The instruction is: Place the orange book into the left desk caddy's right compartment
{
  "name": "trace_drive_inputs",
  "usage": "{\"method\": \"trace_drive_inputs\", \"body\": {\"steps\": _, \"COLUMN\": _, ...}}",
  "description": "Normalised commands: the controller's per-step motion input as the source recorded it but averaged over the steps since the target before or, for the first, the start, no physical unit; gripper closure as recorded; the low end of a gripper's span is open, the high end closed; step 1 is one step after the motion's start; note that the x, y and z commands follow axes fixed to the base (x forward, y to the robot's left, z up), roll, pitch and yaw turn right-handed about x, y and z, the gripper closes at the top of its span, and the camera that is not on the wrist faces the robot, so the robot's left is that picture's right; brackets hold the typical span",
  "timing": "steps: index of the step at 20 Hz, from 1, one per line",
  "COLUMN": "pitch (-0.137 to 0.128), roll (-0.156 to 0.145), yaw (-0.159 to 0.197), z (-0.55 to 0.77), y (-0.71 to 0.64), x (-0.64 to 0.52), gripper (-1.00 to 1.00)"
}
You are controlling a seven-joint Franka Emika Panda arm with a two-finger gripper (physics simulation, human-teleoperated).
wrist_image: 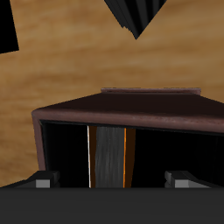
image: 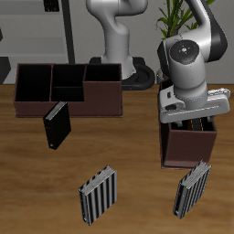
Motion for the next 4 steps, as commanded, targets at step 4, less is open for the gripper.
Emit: {"method": "trace_drive_inputs", "body": {"steps": 4, "pitch": -0.045, "roll": 0.01, "yaw": 0.019, "z": 0.2, "y": 0.01, "x": -0.14, "gripper": -1.0}}
